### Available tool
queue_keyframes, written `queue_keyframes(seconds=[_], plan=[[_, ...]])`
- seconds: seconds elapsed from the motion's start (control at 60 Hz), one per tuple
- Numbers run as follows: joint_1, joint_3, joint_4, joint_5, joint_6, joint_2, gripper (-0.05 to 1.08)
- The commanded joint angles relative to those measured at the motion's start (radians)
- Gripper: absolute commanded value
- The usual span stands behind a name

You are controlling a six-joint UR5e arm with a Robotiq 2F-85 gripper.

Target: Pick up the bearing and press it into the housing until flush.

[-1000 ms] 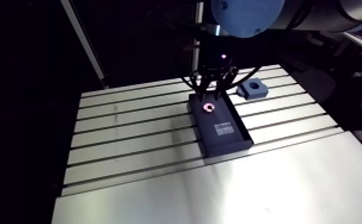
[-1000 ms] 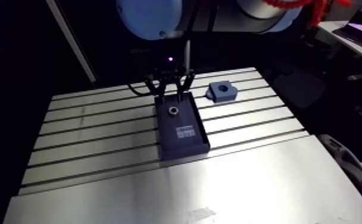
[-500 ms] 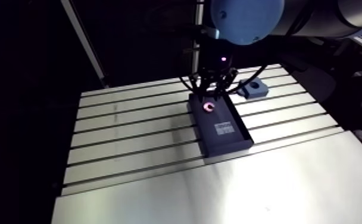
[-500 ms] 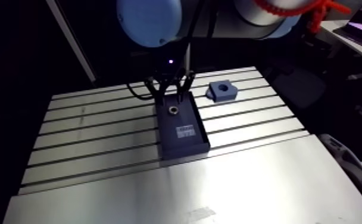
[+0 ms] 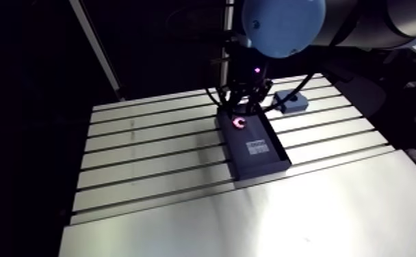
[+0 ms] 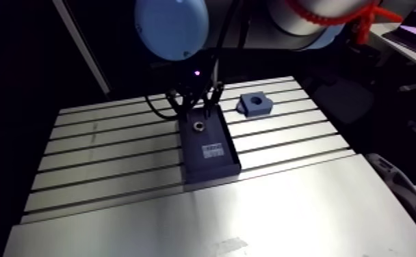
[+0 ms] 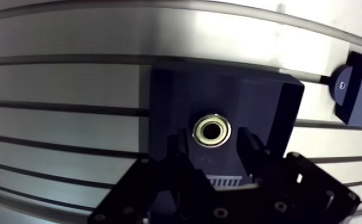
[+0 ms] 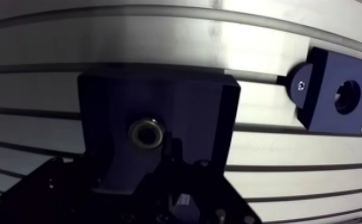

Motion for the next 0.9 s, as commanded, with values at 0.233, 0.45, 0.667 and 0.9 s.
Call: queue_keyframes(seconds=[0.233,0.45,0.667,0.9], plan=[[-0.004,0.009,-0.022,-0.001,-0.001,0.016,0.45],[-0.004,0.012,-0.031,-0.022,-0.001,0.027,0.45],[-0.004,0.015,-0.031,-0.020,-0.002,0.034,0.45],[-0.006,0.015,-0.031,-0.018,-0.001,0.033,0.45]])
